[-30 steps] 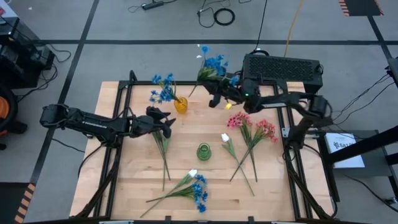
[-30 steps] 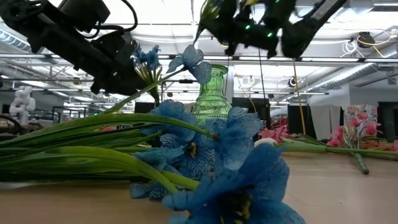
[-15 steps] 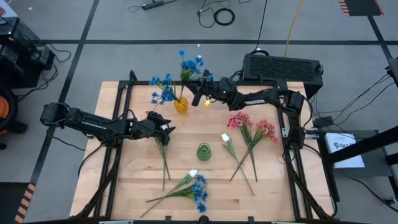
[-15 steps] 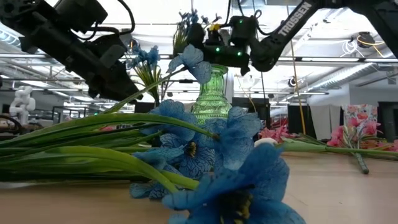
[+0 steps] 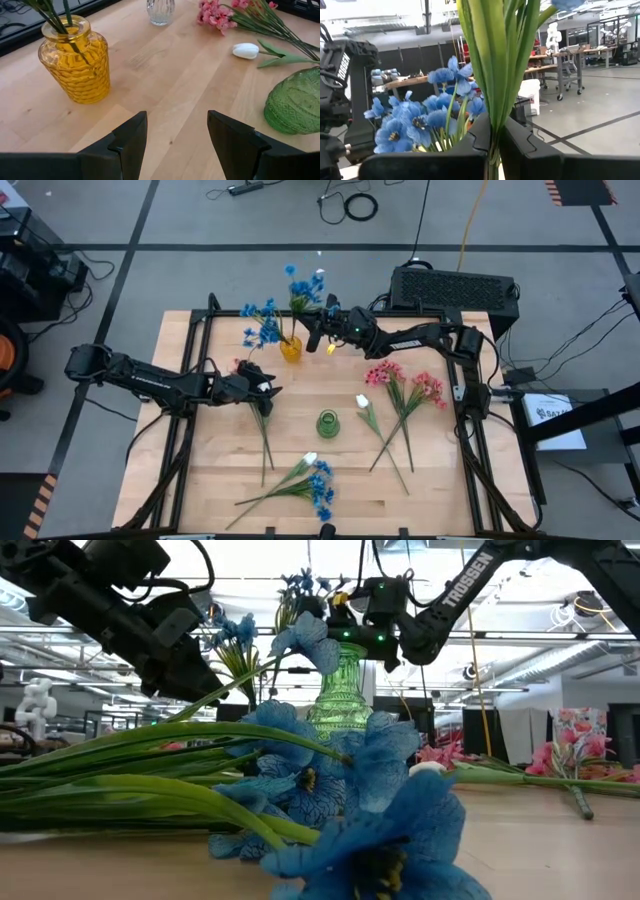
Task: Sort flowers into vase by color
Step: Put the top blue flowers into the yellow vase
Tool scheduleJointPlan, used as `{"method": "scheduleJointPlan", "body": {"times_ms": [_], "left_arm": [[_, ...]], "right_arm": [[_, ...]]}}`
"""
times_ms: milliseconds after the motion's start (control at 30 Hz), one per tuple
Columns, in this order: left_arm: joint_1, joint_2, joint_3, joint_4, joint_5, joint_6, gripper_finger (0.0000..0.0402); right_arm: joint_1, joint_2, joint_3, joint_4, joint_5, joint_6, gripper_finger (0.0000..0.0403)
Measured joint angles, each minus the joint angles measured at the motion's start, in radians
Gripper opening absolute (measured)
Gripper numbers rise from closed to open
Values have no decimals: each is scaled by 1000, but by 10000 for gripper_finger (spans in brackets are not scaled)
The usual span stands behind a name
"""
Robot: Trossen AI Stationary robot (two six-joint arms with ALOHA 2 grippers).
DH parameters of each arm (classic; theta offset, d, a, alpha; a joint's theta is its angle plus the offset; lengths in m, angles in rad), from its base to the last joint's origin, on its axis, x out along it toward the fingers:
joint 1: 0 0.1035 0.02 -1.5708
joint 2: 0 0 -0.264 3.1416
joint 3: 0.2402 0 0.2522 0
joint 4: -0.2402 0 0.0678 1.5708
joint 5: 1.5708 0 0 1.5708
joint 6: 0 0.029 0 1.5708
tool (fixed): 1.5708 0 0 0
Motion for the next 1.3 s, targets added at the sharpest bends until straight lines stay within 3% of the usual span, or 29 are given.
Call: {"method": "scheduleJointPlan", "body": {"times_ms": [333, 500, 1000, 1300], "left_arm": [[0, 0, 0, 4, 0, 0, 215], [0, 0, 0, 4, 0, 0, 215], [0, 0, 0, -4, 12, 0, 215], [-5, 0, 0, -4, 12, 0, 215]], "right_arm": [[0, 7, 0, -1, -1, -36, 15], [0, 7, 0, -6, -1, -36, 34], [5, 0, 2, -81, 12, -1, 171], [32, -2, 159, -381, 19, -42, 251]]}}
